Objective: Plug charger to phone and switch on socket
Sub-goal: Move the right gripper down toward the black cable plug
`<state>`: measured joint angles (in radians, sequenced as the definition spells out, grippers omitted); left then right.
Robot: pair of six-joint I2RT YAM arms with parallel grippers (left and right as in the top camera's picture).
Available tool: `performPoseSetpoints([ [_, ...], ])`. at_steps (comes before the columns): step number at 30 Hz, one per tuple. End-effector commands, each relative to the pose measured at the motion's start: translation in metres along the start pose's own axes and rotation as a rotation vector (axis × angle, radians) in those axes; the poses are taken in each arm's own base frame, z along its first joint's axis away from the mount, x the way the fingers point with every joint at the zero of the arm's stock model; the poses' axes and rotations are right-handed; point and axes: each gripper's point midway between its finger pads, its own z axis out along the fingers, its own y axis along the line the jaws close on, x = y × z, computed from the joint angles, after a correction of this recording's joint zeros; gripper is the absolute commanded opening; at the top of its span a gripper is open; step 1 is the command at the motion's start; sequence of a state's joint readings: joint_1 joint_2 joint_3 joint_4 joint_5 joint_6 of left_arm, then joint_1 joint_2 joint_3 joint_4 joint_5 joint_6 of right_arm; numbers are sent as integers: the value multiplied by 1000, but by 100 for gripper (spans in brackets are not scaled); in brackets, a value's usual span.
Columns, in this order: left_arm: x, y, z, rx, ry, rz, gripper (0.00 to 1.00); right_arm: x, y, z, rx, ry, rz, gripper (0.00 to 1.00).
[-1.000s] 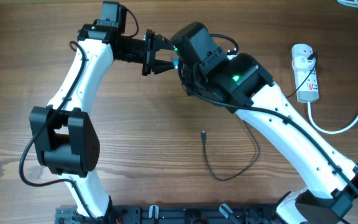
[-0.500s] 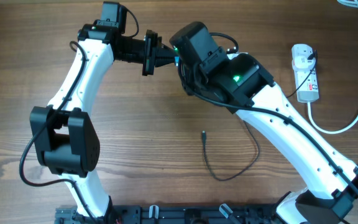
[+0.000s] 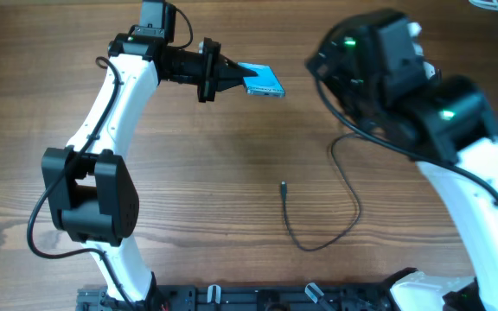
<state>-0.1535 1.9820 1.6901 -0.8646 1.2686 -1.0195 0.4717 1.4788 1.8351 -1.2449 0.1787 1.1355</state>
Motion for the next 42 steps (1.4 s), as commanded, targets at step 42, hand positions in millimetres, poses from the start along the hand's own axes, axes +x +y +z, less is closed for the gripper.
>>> performPoseSetpoints([
  [42,-49,8,-48,-79,-301,182,4,146,-100,123,301,530,-640,91],
])
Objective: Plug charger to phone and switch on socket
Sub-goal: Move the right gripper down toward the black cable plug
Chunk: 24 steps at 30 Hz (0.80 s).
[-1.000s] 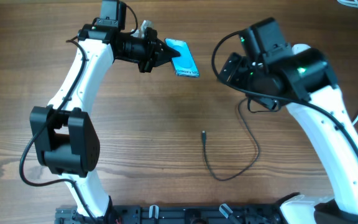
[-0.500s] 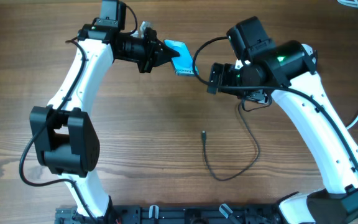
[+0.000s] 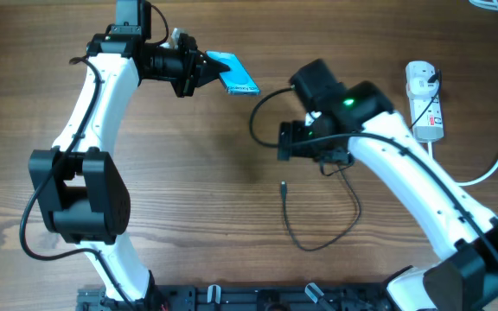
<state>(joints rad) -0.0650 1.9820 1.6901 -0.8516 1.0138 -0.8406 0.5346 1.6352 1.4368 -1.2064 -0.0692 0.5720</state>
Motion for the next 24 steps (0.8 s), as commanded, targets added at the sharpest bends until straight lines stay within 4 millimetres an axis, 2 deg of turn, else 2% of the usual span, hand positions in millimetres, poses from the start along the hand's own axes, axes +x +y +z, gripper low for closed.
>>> performPoseSetpoints([
  [1,6,-10,-8,15,-16,24,4,9,0,24,113,15,24,89],
  [6,7,-9,-8,12,-14,20,4,23,9,56,185,82,17,82],
  [13,7,-9,-8,11,-13,17,4,44,2,73,233,158,-14,84],
  [15,8,-7,-8,6,-10,8,4,54,-4,91,226,180,-11,86],
  [19,8,-7,-8,6,-10,8,4,63,4,113,147,197,-5,86],
  [21,8,-7,-8,6,-10,8,4,62,4,116,140,189,-5,80],
  [22,8,-7,-8,6,-10,8,4,60,5,117,134,181,-5,68],
  [24,8,-7,-8,6,-10,8,4,58,6,118,132,171,-7,57],
])
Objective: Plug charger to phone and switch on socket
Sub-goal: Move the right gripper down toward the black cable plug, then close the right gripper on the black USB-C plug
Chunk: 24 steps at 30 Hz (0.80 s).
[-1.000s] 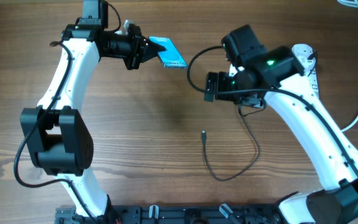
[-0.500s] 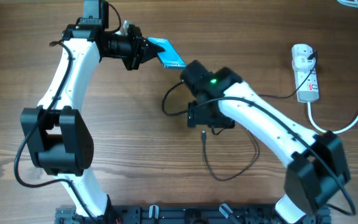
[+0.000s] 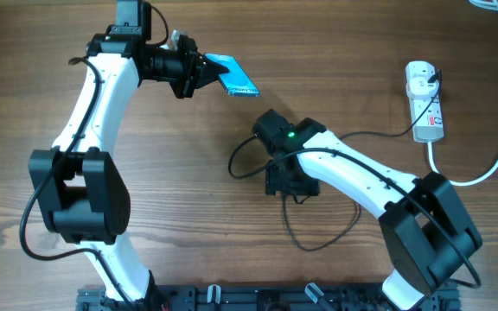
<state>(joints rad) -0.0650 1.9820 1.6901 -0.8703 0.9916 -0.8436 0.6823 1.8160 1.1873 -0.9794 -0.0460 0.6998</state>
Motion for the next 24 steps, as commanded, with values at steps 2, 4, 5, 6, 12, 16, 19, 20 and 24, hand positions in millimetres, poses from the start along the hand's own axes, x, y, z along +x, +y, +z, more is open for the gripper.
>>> performPoseSetpoints([
  [2,10,-11,-9,27,3,24,4,2,0,7,8,1,1,52],
  [4,10,-11,-9,26,3,23,4,3,-1,11,7,2,4,52],
  [5,10,-11,-9,26,3,23,4,3,-2,14,4,1,5,52],
  [6,10,-11,-9,26,3,23,4,4,-2,17,-1,3,5,51],
  [12,10,-11,-9,26,3,23,4,5,3,20,16,-29,-28,43],
  [16,10,-11,-9,26,3,23,4,7,2,23,52,-63,3,45],
  [19,10,-11,-9,26,3,23,4,8,1,23,56,-58,-6,44],
  [20,10,-11,-9,26,3,23,4,8,1,24,55,-55,-6,43],
  [24,10,-11,-9,26,3,23,4,12,-2,34,51,-53,10,40],
])
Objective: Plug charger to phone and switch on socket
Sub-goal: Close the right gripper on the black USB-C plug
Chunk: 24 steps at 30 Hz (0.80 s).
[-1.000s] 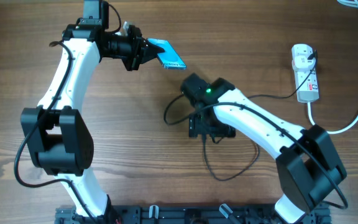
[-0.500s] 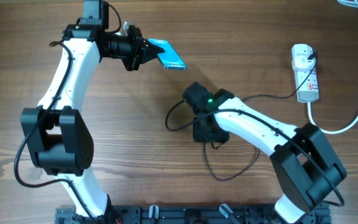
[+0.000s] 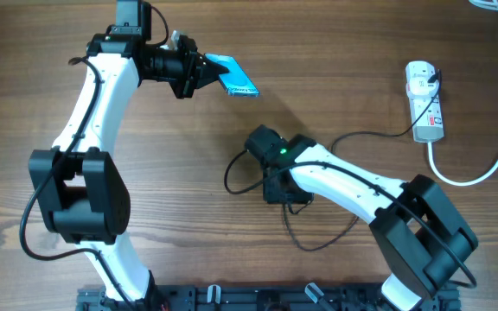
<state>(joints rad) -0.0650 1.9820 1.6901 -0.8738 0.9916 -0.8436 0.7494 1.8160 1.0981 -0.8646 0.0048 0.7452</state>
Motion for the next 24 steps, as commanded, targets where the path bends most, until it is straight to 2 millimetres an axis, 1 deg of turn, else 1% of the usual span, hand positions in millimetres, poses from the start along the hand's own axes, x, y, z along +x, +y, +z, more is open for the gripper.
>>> performPoseSetpoints([
  [1,9,-11,-9,28,2,26,4,5,-9,16,28,-2,44,40],
  [3,9,-11,-9,28,2,26,4,6,-11,19,27,-1,47,37],
  [6,9,-11,-9,28,2,26,4,5,-9,19,18,-5,47,34],
  [9,9,-11,-9,28,2,26,4,5,-7,20,12,-6,49,27],
  [13,9,-11,-9,28,2,26,4,3,-6,20,6,-15,68,25],
  [16,9,-11,-9,28,2,26,4,0,-4,20,-2,-26,70,18],
  [24,9,-11,-9,28,2,26,4,1,-5,20,1,-24,67,17],
])
